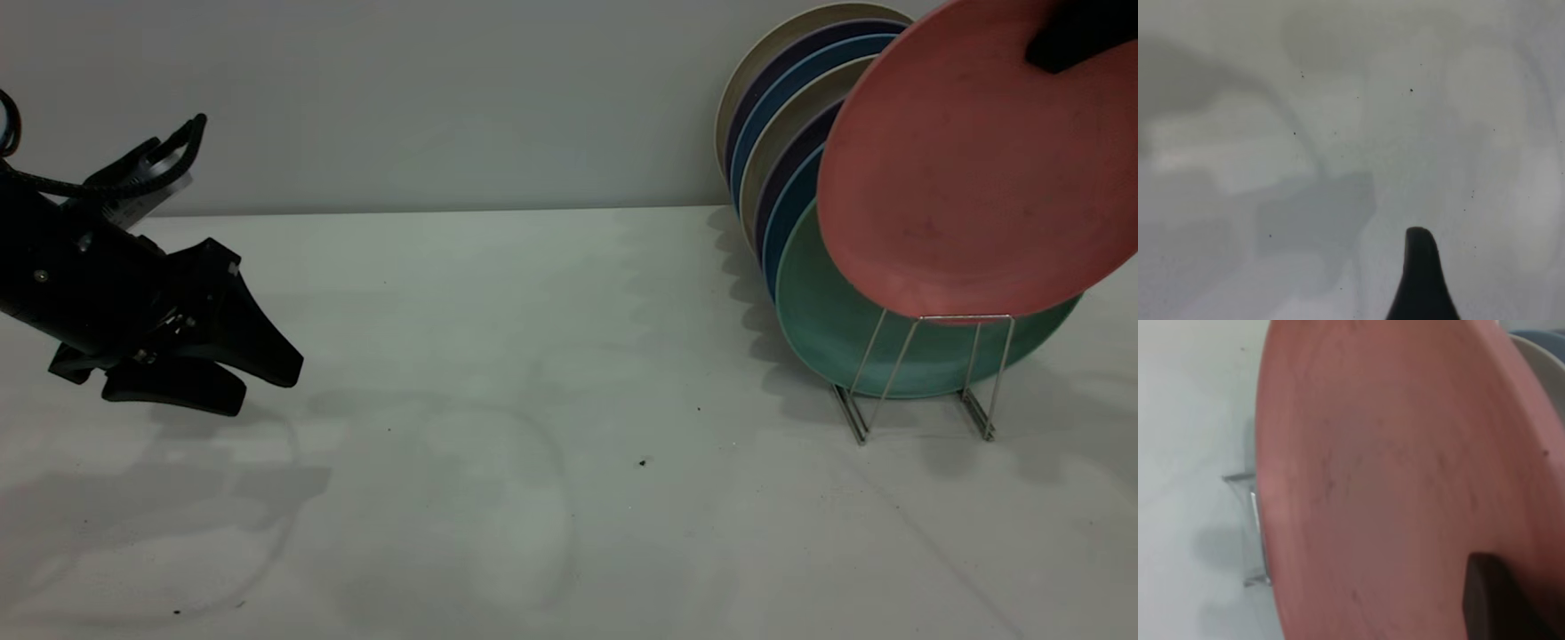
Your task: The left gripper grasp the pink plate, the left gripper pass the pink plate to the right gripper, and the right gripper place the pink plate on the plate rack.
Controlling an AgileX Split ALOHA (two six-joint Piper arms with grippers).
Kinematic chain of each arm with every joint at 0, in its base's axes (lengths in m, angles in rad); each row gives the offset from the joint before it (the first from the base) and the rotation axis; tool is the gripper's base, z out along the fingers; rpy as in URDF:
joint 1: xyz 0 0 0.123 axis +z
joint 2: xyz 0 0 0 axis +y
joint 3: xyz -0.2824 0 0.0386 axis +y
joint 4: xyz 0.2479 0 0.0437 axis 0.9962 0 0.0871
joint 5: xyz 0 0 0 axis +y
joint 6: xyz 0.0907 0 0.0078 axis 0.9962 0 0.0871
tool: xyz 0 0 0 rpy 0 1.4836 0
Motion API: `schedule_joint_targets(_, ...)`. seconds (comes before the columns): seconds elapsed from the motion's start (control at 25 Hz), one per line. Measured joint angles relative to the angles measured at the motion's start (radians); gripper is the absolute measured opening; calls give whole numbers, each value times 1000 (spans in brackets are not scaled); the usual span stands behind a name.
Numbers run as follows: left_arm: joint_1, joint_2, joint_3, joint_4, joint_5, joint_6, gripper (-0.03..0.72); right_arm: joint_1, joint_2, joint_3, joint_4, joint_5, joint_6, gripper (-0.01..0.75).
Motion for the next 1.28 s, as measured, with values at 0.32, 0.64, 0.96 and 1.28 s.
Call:
schedule_joint_targets(0.32, 0, 0, 0, 0, -21, 0, 568, 0, 0, -1, 0, 3, 21, 111)
schedule_joint_targets(0.64, 0, 0, 0, 0, -26, -2, 568, 0, 0, -1, 4, 15, 48, 250)
schedule_joint_targets(0.96, 0, 0, 0, 0, -26, -2, 568, 0, 0, -1, 15, 49, 80, 259)
schedule_joint_targets(1.28, 0, 0, 0, 0, -26, -2, 568, 0, 0, -1, 39, 148, 124, 259)
